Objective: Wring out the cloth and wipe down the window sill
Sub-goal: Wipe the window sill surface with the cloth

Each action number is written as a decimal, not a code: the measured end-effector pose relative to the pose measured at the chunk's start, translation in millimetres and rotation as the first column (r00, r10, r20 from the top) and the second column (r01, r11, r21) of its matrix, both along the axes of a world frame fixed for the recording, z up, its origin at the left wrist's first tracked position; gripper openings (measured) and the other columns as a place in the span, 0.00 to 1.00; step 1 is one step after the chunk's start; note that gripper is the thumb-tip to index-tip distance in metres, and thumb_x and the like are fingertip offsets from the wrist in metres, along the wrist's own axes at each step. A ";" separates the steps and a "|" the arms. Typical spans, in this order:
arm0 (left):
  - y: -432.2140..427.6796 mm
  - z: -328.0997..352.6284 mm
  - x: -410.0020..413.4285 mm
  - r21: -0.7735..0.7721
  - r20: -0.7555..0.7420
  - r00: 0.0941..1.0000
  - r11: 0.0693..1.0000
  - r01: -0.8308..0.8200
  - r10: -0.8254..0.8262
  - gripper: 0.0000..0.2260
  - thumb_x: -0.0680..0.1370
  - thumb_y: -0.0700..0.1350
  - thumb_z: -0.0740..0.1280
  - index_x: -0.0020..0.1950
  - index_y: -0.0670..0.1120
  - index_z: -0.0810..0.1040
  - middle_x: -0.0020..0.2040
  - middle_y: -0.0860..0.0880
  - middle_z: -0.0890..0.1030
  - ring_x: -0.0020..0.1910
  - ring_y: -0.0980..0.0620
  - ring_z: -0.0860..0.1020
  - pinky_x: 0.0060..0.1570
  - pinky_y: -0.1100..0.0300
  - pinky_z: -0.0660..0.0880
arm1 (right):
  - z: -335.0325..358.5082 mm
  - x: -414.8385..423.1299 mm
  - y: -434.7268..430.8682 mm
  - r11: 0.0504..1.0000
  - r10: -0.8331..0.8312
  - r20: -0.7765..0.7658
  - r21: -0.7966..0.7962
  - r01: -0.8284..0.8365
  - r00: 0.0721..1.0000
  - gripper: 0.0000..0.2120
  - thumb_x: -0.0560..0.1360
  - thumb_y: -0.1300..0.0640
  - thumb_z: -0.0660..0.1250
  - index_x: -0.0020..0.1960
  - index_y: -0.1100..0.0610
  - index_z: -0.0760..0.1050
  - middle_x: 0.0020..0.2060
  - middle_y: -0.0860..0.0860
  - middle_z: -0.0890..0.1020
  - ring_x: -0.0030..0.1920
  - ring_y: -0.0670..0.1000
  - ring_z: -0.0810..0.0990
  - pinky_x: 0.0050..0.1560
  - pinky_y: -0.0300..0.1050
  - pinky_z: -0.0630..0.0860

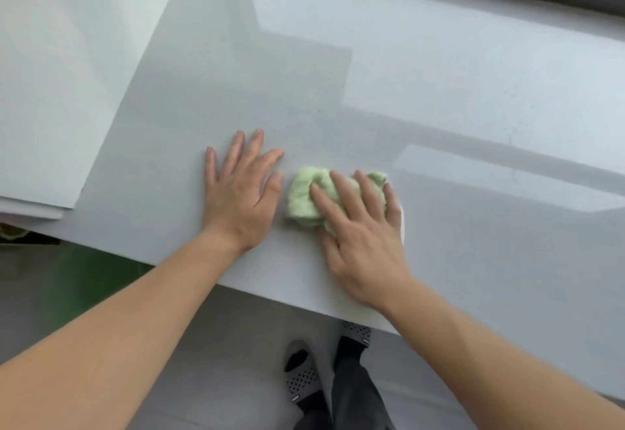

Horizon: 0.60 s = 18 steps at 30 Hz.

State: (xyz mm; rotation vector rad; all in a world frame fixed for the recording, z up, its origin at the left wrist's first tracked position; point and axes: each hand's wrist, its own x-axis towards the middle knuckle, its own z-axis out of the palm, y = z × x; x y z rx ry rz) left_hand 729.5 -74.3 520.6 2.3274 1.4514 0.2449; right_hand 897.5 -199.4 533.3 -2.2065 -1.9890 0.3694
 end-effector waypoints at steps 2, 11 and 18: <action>-0.4 -1.2 -0.6 0.003 -0.060 0.998 1.000 0.013 -0.012 0.26 0.79 0.60 0.46 0.76 0.56 0.66 0.81 0.53 0.54 0.80 0.53 0.47 0.76 0.44 0.36 | 4.6 -17.4 -42.0 0.972 0.232 0.007 -0.044 -0.231 0.973 0.30 0.76 0.47 0.55 0.78 0.41 0.56 0.78 0.47 0.59 0.79 0.57 0.51 0.75 0.64 0.48; -2.3 -5.2 0.6 0.047 -0.252 0.967 0.998 0.051 -0.038 0.29 0.79 0.63 0.47 0.80 0.58 0.54 0.82 0.52 0.47 0.80 0.50 0.43 0.75 0.38 0.38 | -1.4 4.6 -19.0 0.984 -0.179 0.014 -0.018 0.179 0.984 0.29 0.77 0.46 0.56 0.77 0.40 0.55 0.78 0.47 0.58 0.79 0.57 0.51 0.76 0.63 0.44; -2.9 0.8 5.9 0.027 -0.256 0.966 0.999 0.030 -0.022 0.27 0.80 0.60 0.51 0.79 0.55 0.58 0.82 0.49 0.50 0.80 0.48 0.45 0.74 0.35 0.36 | 4.9 40.1 -108.6 0.972 0.218 0.027 -0.094 -0.214 0.976 0.30 0.77 0.47 0.58 0.78 0.39 0.55 0.79 0.45 0.58 0.79 0.53 0.50 0.76 0.62 0.49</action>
